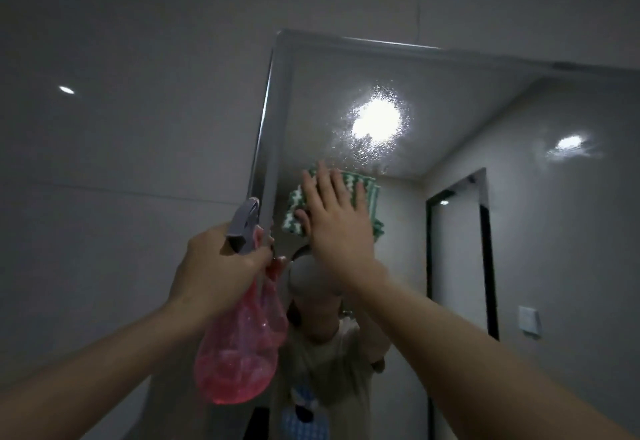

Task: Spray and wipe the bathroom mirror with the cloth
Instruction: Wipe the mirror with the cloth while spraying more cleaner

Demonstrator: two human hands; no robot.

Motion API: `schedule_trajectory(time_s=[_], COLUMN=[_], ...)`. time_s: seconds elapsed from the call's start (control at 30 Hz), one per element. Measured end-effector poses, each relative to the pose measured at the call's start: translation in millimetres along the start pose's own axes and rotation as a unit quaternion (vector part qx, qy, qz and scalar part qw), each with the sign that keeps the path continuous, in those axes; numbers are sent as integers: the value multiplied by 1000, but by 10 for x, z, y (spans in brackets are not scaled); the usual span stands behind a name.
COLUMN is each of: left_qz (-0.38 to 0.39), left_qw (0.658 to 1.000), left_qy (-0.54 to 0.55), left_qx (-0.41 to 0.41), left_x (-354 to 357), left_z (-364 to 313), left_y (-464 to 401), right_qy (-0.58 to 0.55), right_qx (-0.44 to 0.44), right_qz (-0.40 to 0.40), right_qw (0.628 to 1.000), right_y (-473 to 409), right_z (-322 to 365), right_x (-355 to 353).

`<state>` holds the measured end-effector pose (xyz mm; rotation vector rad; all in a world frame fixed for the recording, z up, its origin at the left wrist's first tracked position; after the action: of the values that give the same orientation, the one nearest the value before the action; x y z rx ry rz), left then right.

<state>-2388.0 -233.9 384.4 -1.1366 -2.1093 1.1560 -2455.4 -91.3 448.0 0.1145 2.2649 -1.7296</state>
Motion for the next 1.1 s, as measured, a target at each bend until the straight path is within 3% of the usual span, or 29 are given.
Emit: schedule_trajectory(time_s=[0.13,0.33,0.5,0.73,0.93,1.1], left_qz=[-10,28,67,87,121,123], left_qw=[1000,1000,998,995,984,984], left_qy=[-3,-9,0,45,128,132], left_qx=[-5,4,18,34,-4,2], left_x=[-140,69,521,1338,1886,1876], left_z=[93,-9,-198,-590,-681,-777], left_y=[-55,-144,-170,125,344,237], right_qy=[15,48,17,-8,-5,-18], right_qx=[-48,-124,-7,83,107,151], right_qz=[21,25,12,-6,-9,-30], right_qw=[999,991,1000,997,994,988], right_y=[-164,-251,-337,101,461,455], right_z=[284,2,-902,-2006,-2465,-2405], right_x=[26,-94,-302,-399,-403,-381])
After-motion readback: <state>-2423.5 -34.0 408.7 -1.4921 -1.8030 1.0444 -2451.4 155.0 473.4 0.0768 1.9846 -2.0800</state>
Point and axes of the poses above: each hand's wrist, its own y-axis away from the middle knuckle, its own x-axis out of the palm, z = x × y, the point moved 6 cm from there along -y, towards the middle knuckle, and after that the axes turned 4 degrees about x, right-handed, at the moved point
